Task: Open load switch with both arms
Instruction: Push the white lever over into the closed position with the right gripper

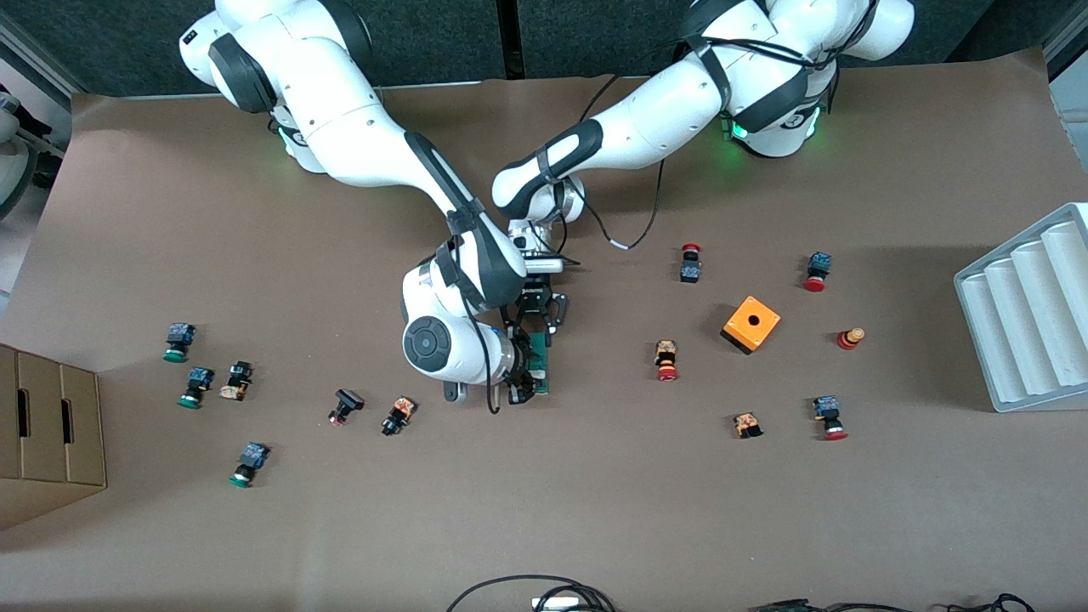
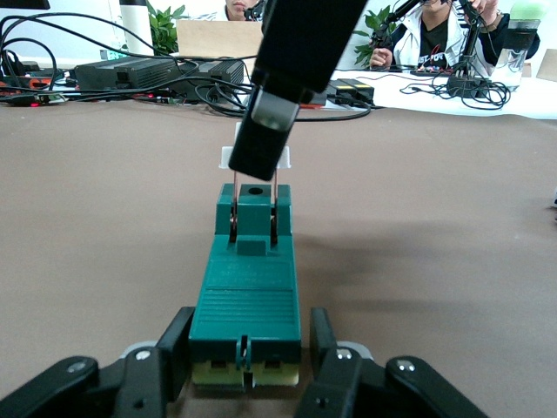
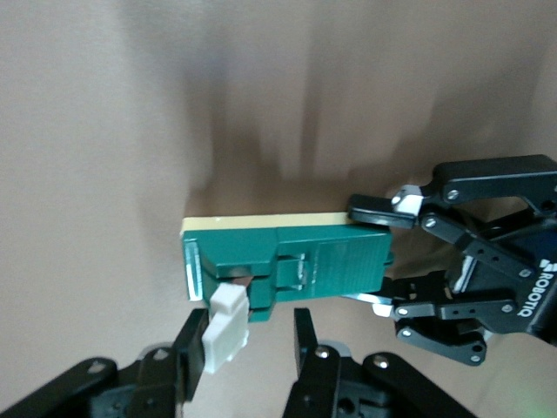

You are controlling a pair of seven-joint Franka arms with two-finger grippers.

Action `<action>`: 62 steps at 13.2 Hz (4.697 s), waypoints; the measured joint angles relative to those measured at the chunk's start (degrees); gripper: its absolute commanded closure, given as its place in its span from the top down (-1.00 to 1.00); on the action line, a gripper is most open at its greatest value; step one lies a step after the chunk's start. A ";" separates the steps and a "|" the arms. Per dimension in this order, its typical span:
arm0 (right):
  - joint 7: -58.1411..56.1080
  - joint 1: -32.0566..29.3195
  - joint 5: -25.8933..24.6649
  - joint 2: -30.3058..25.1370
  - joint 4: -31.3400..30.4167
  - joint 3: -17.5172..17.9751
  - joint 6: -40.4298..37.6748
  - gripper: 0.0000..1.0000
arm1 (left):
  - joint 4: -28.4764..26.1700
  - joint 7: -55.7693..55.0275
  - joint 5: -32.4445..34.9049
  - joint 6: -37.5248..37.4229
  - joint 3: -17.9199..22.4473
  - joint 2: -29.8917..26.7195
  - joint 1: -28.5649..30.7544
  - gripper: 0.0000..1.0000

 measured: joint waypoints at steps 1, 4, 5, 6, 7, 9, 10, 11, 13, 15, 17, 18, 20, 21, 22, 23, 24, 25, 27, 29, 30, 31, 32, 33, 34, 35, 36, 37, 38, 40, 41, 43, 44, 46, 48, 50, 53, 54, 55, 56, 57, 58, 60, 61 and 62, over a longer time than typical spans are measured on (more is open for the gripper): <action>0.00 0.00 -0.01 -0.02 -0.06 0.02 0.00 -0.08 | 0.00 0.00 0.00 0.00 0.00 0.00 0.00 0.20; 0.00 0.00 -0.02 -0.21 -0.19 0.02 -0.27 -0.08 | 0.00 0.00 0.00 0.00 0.00 0.00 0.00 0.20; 0.00 0.00 -0.02 -0.33 -0.27 0.02 -0.35 -0.08 | 0.00 0.00 0.00 0.00 0.00 0.00 0.00 0.20; 0.00 0.00 -0.03 -0.54 -0.35 0.02 -0.38 -0.08 | 0.00 0.00 0.00 0.00 0.00 0.00 0.00 0.20; 0.00 0.00 -0.03 -0.80 -0.44 0.02 -0.46 -0.08 | 0.00 0.00 0.00 0.00 0.00 0.00 0.00 0.20; 0.00 -0.06 -0.03 -1.06 -0.49 0.02 -0.63 -0.08 | 0.00 0.00 0.00 0.00 0.00 0.00 0.00 0.20; 0.00 -0.07 -0.03 -1.10 -0.49 0.02 -0.67 -0.08 | 0.00 0.00 0.00 0.00 0.00 0.00 0.00 0.20; 0.00 -0.07 -0.03 -1.14 -0.53 0.01 -0.69 -0.08 | 0.00 0.00 0.00 0.00 0.00 0.00 0.00 0.19; 0.00 -0.06 -0.04 -1.24 -0.56 0.01 -0.87 -0.08 | 0.00 0.00 0.00 0.00 0.00 0.00 0.00 0.18; 0.00 -0.06 -0.05 -1.60 -0.62 0.01 -0.99 -0.08 | 0.00 0.00 0.00 0.00 0.01 0.00 0.00 0.16; 0.00 -0.06 -0.05 -1.86 -0.62 0.01 -1.09 -0.08 | 0.00 0.00 0.00 -0.01 0.01 0.00 0.00 0.16; 0.00 -0.06 -0.05 -1.91 -0.63 0.01 -1.13 -0.08 | 0.00 0.00 0.00 -0.01 0.02 0.00 0.00 0.16; -0.01 -0.03 -0.06 -1.94 -0.65 0.03 -1.15 -0.19 | 0.00 0.00 0.00 -0.02 0.02 0.00 0.00 0.16; -0.01 -0.01 -0.06 -1.98 -0.66 0.04 -1.16 -0.19 | 0.00 0.00 0.00 -0.02 0.02 0.00 0.00 0.16; -0.01 0.00 -0.08 -2.02 -0.71 0.06 -1.17 -0.19 | 0.00 0.00 0.00 -0.02 0.02 0.00 0.00 0.16; -0.01 0.02 -0.09 -2.08 -0.84 0.09 -1.19 -0.19 | 0.00 0.00 0.00 -0.02 0.02 0.00 0.00 0.16; -0.03 0.06 -0.10 -2.16 -1.13 0.12 -1.19 -0.20 | 0.00 0.00 0.00 -0.02 0.02 0.00 0.00 0.16; -0.08 0.11 -0.10 -2.20 -1.38 0.14 -1.19 -0.20 | 0.00 0.00 0.00 -0.02 0.02 0.00 0.00 0.16; -0.16 0.12 -0.34 -2.33 -1.76 0.17 -1.19 -0.19 | 0.00 0.00 0.00 -0.02 0.02 0.00 0.00 0.16; -0.19 0.13 -0.51 -2.71 -2.30 0.22 -1.19 -0.19 | 0.00 0.00 0.00 -0.02 0.02 0.00 0.00 0.16; -0.20 0.14 -0.56 -3.01 -2.72 0.26 -1.20 -0.19 | 0.00 0.00 0.00 -0.02 0.02 0.00 0.00 0.16; -0.22 0.15 -0.59 -3.28 -3.06 0.33 -1.20 -0.19 | 0.00 0.00 0.00 -0.02 0.02 0.00 0.00 0.16; -0.27 0.16 -0.70 -3.57 -3.46 0.49 -1.20 -0.20 | 0.00 0.00 0.00 -0.03 0.02 0.00 0.00 0.16; -0.30 0.17 -1.14 -3.92 -3.95 0.73 -1.20 -0.19 | 0.00 0.00 0.00 -0.03 0.02 0.00 0.00 0.16; -0.30 0.17 -1.69 -4.18 -4.32 0.92 -1.20 -0.19 | 0.00 0.00 0.00 -0.03 0.02 0.00 0.00 0.16; -0.30 0.17 -2.02 -4.41 -4.59 1.04 -1.20 -0.19 | 0.00 0.00 0.00 -0.03 0.02 0.00 0.00 0.16; -0.30 0.17 -2.16 -4.65 -4.91 1.12 -1.20 -0.19 | 0.00 0.00 0.00 -0.03 0.02 0.00 0.00 0.16; -0.30 0.17 -2.20 -4.81 -5.16 1.20 -1.20 -0.19 | 0.00 0.00 0.00 -0.03 0.02 0.00 0.00 0.16; -0.30 0.19 -2.22 -4.87 -5.32 1.28 -1.20 -0.19 | 0.00 0.00 0.00 -0.03 0.02 0.00 0.00 0.16; -0.32 0.50 -2.39 -5.05 -5.91 1.42 -1.20 -0.19 | 0.00 0.00 0.00 -0.03 0.02 0.00 0.00 0.16; -0.32 0.68 -2.76 -5.13 -6.05 1.42 -1.20 -0.19 | 0.00 0.00 0.00 -0.03 0.02 0.00 0.00 0.16; -0.32 0.91 -3.00 -5.26 -6.38 1.42 -1.20 -0.19 | 0.00 0.00 0.00 -0.03 0.02 0.00 0.00 0.16; -0.33 0.97 -3.01 -5.29 -6.50 1.43 -1.20 -0.19 | 0.00 0.00 0.00 -0.03 0.02 0.00 0.00 0.16; -0.34 1.19 -3.04 -5.30 -6.63 1.47 -1.20 -0.19 | 0.00 0.00 0.00 -0.03 0.02 0.00 0.00 0.16; -0.34 1.47 -3.10 -5.30 -6.76 1.47 -1.20 -0.19 | 0.00 0.00 0.00 -0.03 0.02 0.00 0.00 0.16; -0.34 1.72 -3.34 -5.30 -6.95 1.47 -1.20 -0.19 | 0.00 0.00 0.00 -0.03 0.02 0.00 0.00 0.16; -0.35 1.87 -3.54 -5.30 -7.20 1.52 -1.20 -0.19 | 0.00 0.00 0.00 -0.03 0.02 0.00 0.00 0.16; -0.35 1.94 -3.92 -5.30 -7.31 1.59 -1.19 -0.19 | 0.00 0.00 0.00 -0.03 0.02 0.00 0.00 0.16; -0.35 2.02 -4.18 -5.30 -7.40 1.64 -1.17 -0.19 | 0.00 0.00 0.00 -0.03 0.02 0.00 0.00 0.16; -0.35 2.14 -4.35 -5.29 -7.60 1.64 -1.15 -0.19 | 0.00 0.00 0.00 -0.03 0.02 0.00 0.00 0.16; -0.35 2.31 -4.51 -5.29 -7.86 1.64 -1.04 -0.19 | 0.00 0.00 0.00 -0.03 0.02 0.00 0.00 0.16; -0.35 2.46 -4.58 -5.28 -8.12 1.64 -0.84 -0.19 | 0.00 0.00 0.00 -0.03 0.02 0.00 0.00 0.16; -0.35 2.66 -4.89 -5.19 -8.65 1.65 -0.37 -0.19 | 0.00 0.00 0.00 -0.03 0.02 0.00 0.00 0.16; -0.35 2.78 -4.97 -5.15 -8.83 1.65 -0.16 -0.19 | 0.00 0.00 0.00 -0.03 0.02 0.00 0.00 0.16; -0.35 2.91 -5.00 -5.12 -8.84 1.65 -0.09 -0.19 | 0.00 0.00 0.00 -0.03 0.02 0.00 0.00 0.16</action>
